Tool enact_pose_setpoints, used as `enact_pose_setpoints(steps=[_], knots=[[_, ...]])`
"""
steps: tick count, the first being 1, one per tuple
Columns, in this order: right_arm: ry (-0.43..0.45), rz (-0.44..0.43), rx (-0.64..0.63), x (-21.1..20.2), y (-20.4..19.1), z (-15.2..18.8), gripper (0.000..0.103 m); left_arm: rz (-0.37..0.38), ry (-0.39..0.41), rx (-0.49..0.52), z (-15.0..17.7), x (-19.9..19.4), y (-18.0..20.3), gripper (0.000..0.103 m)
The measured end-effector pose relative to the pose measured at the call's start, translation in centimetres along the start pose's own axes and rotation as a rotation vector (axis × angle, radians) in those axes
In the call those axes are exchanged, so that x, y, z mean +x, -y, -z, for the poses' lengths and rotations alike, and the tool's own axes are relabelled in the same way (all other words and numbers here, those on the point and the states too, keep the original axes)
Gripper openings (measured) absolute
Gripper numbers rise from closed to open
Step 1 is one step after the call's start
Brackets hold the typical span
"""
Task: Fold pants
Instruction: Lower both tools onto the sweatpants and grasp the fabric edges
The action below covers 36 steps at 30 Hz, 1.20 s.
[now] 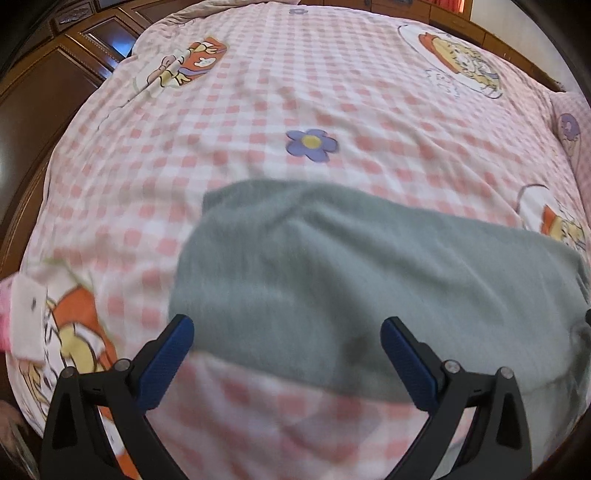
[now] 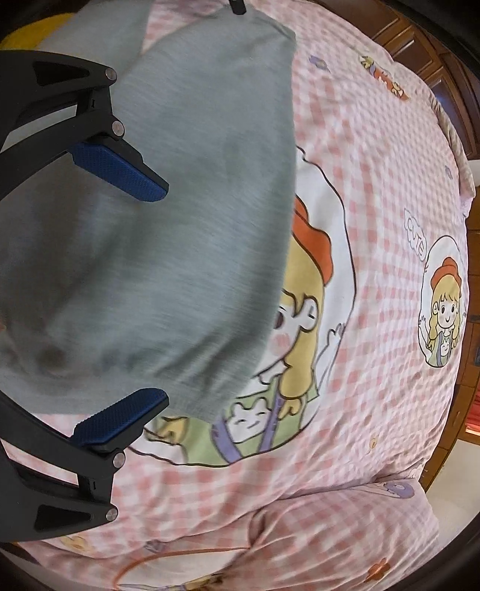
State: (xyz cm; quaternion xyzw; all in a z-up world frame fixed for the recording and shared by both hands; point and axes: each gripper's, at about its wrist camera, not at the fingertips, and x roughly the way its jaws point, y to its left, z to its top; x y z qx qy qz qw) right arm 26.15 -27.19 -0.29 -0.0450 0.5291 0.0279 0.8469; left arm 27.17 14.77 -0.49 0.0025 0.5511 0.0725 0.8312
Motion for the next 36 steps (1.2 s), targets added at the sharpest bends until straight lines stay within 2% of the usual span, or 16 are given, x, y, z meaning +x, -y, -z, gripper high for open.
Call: enact_pose_setpoints(steps=[10, 13, 22, 25, 26, 27, 28, 29, 30, 31, 32, 33, 36], knots=[[-0.052, 0.038, -0.034, 4.9, 1.8, -4.4, 0.102, 0.018, 0.02, -0.085, -5.2, 4.4, -3.8, 0.103], [-0.094, 0.039, -0.059, 7.2, 1.8, -5.3, 0.096, 0.022, -0.019, -0.111, -5.5, 6.5, -4.5, 0.103], [-0.162, -0.072, -0.026, 10.2, 3.4, -5.7, 0.103, 0.034, -0.044, -0.079, -5.1, 8.4, -4.7, 0.103], [-0.163, -0.072, -0.032, 10.3, 3.3, -5.8, 0.103, 0.018, -0.064, -0.088, -5.1, 8.4, -4.6, 0.103], [-0.159, -0.07, -0.035, 10.3, 3.4, -5.8, 0.101, 0.012, -0.06, -0.088, -5.1, 8.3, -4.4, 0.099], [-0.151, -0.074, -0.038, 10.1, 3.4, -5.8, 0.096, 0.017, -0.05, -0.082, -5.2, 8.0, -4.1, 0.089], [-0.138, -0.081, -0.047, 9.7, 3.2, -5.7, 0.085, 0.02, -0.024, -0.064, -5.0, 7.5, -3.7, 0.082], [-0.13, -0.081, -0.058, 9.2, 3.0, -5.7, 0.077, 0.021, -0.012, -0.048, -5.1, 7.1, -2.9, 0.062], [-0.118, -0.087, -0.075, 8.5, 2.6, -5.6, 0.054, 0.033, 0.002, -0.026, -4.9, 6.5, -2.4, 0.035], [-0.11, -0.089, -0.091, 8.0, 2.1, -5.7, 0.039, 0.055, 0.01, -0.004, -4.8, 6.0, -1.7, 0.022], [-0.108, -0.084, -0.108, 7.4, 1.7, -5.7, 0.012, 0.061, 0.01, 0.01, -4.7, 5.6, -1.0, 0.011], [-0.108, -0.08, -0.122, 6.9, 1.3, -5.6, 0.008, 0.044, 0.019, 0.016, -4.7, 5.1, -0.6, 0.008], [-0.063, -0.062, -0.158, 5.2, 0.2, -5.0, 0.006, 0.065, 0.065, 0.031, -4.6, 3.3, 0.3, 0.005]])
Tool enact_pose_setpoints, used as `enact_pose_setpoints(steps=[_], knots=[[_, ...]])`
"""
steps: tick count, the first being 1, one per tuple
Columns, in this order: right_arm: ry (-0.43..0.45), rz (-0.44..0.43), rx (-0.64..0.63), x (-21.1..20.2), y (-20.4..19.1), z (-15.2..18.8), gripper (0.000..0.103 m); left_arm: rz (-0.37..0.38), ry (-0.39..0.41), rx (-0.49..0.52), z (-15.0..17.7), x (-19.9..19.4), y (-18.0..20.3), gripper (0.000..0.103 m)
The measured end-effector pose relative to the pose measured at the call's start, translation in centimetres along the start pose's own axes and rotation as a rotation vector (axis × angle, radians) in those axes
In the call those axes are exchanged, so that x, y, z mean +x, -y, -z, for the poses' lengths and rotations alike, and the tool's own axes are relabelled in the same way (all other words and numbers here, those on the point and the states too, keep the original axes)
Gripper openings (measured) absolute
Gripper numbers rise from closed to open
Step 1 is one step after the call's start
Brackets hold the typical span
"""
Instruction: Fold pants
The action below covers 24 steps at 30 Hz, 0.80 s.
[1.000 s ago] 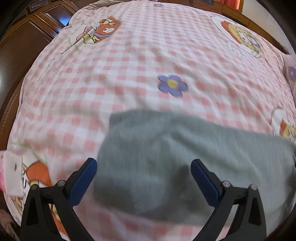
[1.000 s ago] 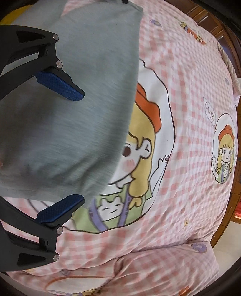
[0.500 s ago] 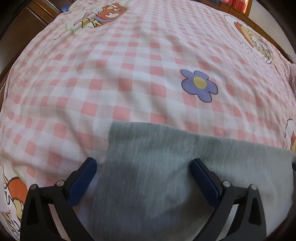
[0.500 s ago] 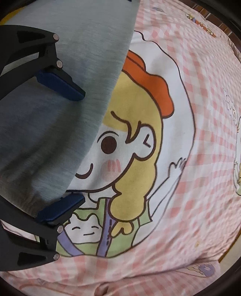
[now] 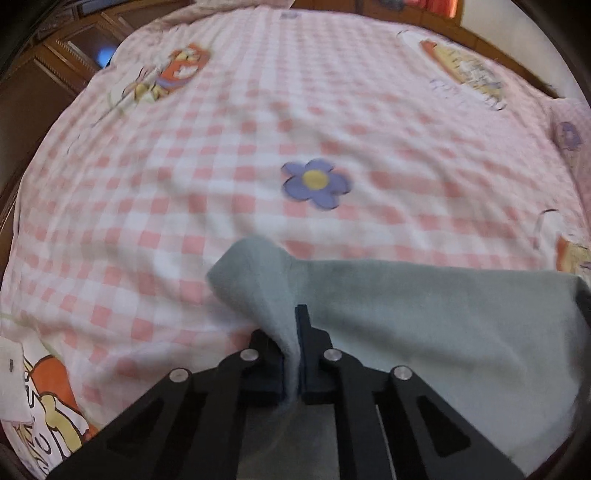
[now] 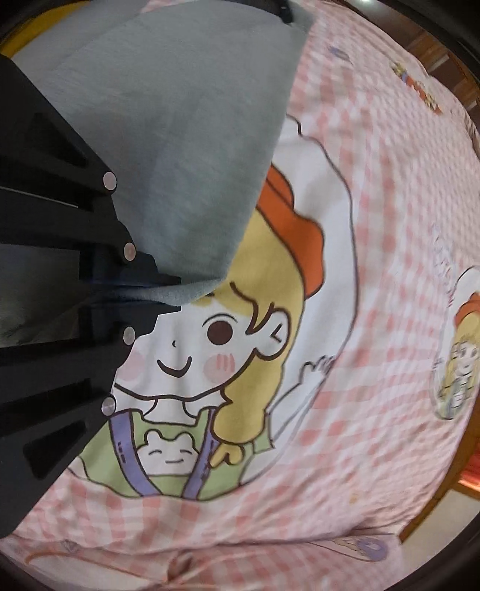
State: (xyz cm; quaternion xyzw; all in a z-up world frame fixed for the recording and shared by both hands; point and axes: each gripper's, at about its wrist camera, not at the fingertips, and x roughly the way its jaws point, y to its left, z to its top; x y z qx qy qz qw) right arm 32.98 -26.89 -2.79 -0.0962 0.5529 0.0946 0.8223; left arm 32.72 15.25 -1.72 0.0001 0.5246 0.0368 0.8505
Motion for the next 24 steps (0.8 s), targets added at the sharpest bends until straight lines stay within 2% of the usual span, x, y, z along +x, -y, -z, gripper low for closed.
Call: enact_pose_setpoints(steps=[5, 11, 19, 24], knots=[[0.102, -0.039, 0.023, -4.1, 0.3, 1.1, 0.005, -0.005, 0.079, -0.014, 0.2, -4.0, -1.3, 0.005], [0.187, -0.092, 0.02, -8.7, 0.4, 3.0, 0.005, 0.032, 0.124, -0.068, 2.9, -8.0, -4.1, 0.005], [0.24, -0.115, -0.049, -13.7, -1.9, 9.3, 0.005, 0.038, 0.192, -0.07, 10.3, -13.1, -5.6, 0.005], [0.251, -0.123, -0.083, -15.9, -2.9, 13.4, 0.005, 0.042, 0.212, -0.085, 14.9, -14.9, -6.0, 0.006]])
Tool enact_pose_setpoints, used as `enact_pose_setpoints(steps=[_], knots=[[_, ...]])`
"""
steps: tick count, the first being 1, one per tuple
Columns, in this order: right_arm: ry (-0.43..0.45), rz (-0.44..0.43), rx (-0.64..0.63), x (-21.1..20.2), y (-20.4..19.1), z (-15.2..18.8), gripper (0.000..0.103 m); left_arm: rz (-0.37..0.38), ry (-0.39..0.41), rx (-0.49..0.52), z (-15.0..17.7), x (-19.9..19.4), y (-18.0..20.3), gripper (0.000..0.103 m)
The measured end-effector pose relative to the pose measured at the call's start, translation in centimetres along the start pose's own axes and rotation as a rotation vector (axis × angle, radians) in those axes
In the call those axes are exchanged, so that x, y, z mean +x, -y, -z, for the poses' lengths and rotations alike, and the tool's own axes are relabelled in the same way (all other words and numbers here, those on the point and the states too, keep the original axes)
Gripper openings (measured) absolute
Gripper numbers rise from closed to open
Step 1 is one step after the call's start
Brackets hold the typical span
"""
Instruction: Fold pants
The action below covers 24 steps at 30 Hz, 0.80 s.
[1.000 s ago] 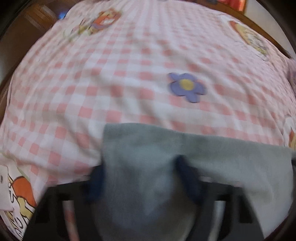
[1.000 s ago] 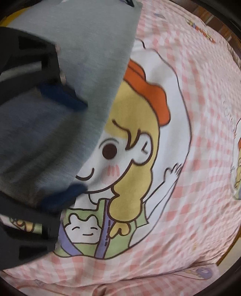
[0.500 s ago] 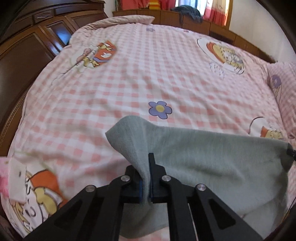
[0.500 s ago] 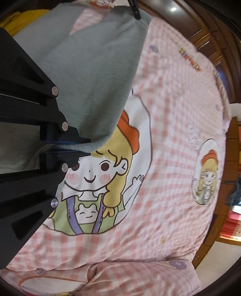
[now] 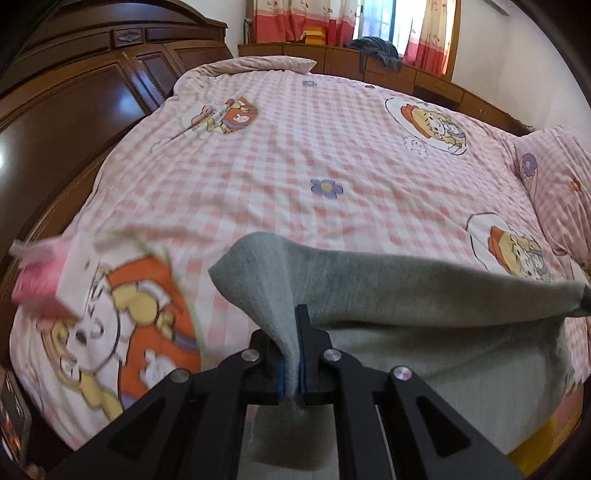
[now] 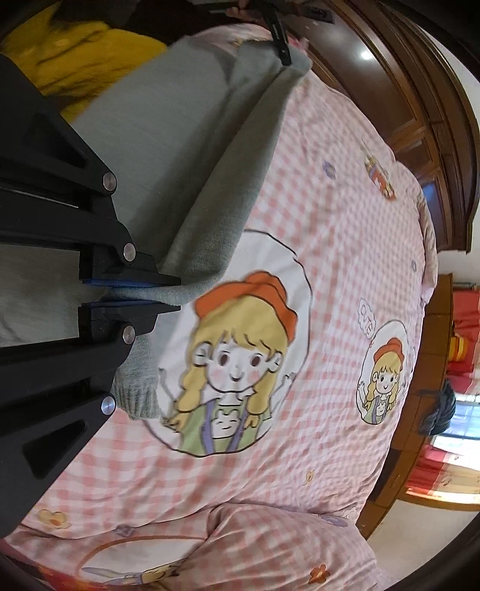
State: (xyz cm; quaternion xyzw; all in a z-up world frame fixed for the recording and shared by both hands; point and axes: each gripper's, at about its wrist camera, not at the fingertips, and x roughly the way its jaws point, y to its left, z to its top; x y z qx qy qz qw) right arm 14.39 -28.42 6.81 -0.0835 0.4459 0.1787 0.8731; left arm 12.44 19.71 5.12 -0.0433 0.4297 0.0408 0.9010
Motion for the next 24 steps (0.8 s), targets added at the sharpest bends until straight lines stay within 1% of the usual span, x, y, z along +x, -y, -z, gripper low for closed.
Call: enact_pose_setpoints(steps=[3, 7, 9, 11, 13, 15, 16, 18, 20, 21, 22, 24], knots=[[-0.017, -0.01, -0.012, -1.0, -1.1, 2.7, 0.005, 0.001, -0.029, -0.014, 2.6, -0.6, -0.5, 0.009], [-0.068, -0.008, -0.031, -0.6, -2.3, 6.0, 0.005, -0.012, -0.07, -0.014, 6.1, -1.0, -0.5, 0.014], [-0.1, 0.003, -0.033, 0.1, -2.6, 7.5, 0.005, -0.017, -0.088, -0.013, 7.7, -1.3, -0.3, 0.024], [-0.132, 0.013, -0.037, 1.0, -2.9, 9.0, 0.005, -0.016, -0.106, -0.021, 9.0, -1.7, -0.2, 0.031], [-0.16, 0.029, -0.037, 1.8, -3.2, 10.2, 0.006, -0.021, -0.12, -0.026, 10.0, -2.2, 0.0, 0.035], [-0.177, 0.053, -0.037, 2.2, -3.4, 11.1, 0.006, -0.023, -0.128, -0.033, 10.8, -2.8, 0.1, 0.042], [-0.182, 0.058, -0.034, 2.3, -3.5, 11.5, 0.008, -0.02, -0.13, -0.044, 11.2, -3.2, 0.2, 0.044], [-0.185, 0.063, -0.02, 2.2, -3.5, 12.0, 0.011, -0.004, -0.135, -0.068, 11.7, -3.8, 0.2, 0.052], [-0.178, 0.069, 0.005, 1.8, -3.4, 12.5, 0.018, 0.02, -0.145, -0.096, 12.5, -4.7, 0.4, 0.057], [-0.171, 0.075, 0.024, 1.4, -3.2, 12.8, 0.023, 0.028, -0.147, -0.102, 12.6, -5.0, 0.6, 0.06], [-0.165, 0.08, 0.042, 1.0, -3.0, 13.1, 0.028, 0.039, -0.15, -0.108, 13.1, -5.6, 0.9, 0.061], [-0.152, 0.088, 0.083, 0.2, -2.6, 13.5, 0.03, 0.054, -0.149, -0.117, 13.6, -6.3, 1.4, 0.064]])
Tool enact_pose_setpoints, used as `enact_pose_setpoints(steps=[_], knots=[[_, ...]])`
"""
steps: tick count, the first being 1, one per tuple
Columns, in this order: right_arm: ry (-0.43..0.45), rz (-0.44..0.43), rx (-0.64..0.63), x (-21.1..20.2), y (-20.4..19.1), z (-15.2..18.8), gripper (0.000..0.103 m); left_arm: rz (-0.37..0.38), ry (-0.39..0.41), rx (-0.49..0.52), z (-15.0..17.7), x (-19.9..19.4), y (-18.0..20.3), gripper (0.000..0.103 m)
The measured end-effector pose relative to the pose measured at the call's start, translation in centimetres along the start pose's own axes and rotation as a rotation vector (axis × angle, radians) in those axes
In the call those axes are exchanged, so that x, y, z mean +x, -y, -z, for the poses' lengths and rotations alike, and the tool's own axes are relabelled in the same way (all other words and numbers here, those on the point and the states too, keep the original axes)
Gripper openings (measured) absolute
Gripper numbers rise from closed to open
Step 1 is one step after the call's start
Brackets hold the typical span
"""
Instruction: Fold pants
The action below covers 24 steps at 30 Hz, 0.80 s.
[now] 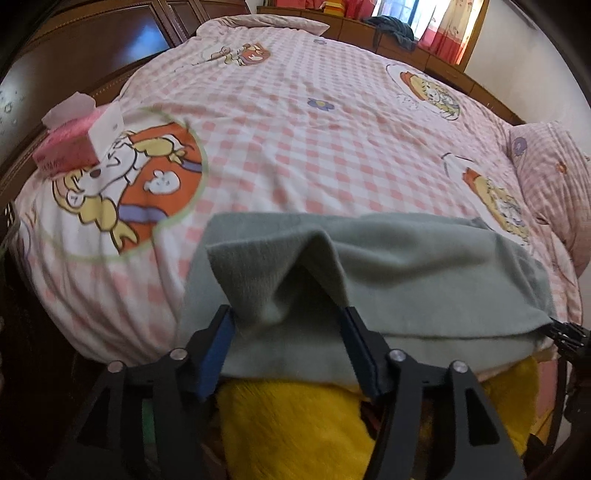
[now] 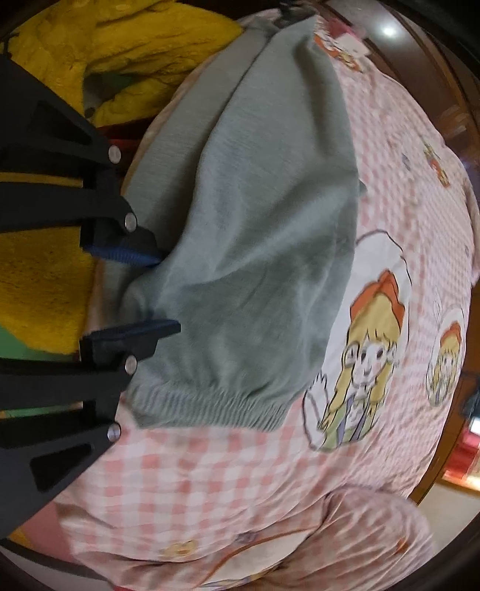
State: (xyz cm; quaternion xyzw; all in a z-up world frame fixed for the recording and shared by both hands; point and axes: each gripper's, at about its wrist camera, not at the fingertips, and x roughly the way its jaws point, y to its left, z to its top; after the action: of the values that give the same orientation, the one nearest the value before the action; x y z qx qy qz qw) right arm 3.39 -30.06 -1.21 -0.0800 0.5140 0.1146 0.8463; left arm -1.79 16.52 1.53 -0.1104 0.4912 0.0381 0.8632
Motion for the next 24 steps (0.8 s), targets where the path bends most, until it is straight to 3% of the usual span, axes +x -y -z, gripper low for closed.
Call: enact_pose_setpoints(steps=[5, 9, 12, 16, 20, 24], knots=[[0.023, -0.032, 0.125, -1.7, 1.2, 0.8, 0.032, 0.099, -0.022, -0.02, 1.4, -0.4, 2.5, 0.067], [0.026, -0.04, 0.244, -2.6, 2.2, 1.3, 0.039, 0.129, -0.035, -0.022, 1.6, 0.4, 4.6, 0.067], [0.024, -0.053, 0.382, -2.9, 3.6, 1.6, 0.041, 0.137, -0.044, -0.072, 1.6, 1.3, 5.4, 0.067], [0.011, -0.13, 0.56, -2.4, 5.5, 2.1, 0.043, 0.205, -0.059, -0.084, 2.3, 1.4, 6.6, 0.067], [-0.025, -0.234, 0.656, -1.0, 5.9, 2.3, 0.043, 0.184, -0.059, -0.049, 2.9, 1.2, 7.1, 0.067], [-0.032, -0.238, 0.676, 0.4, 5.6, 1.7, 0.043, 0.108, -0.061, -0.093, 2.5, 2.2, 5.7, 0.067]])
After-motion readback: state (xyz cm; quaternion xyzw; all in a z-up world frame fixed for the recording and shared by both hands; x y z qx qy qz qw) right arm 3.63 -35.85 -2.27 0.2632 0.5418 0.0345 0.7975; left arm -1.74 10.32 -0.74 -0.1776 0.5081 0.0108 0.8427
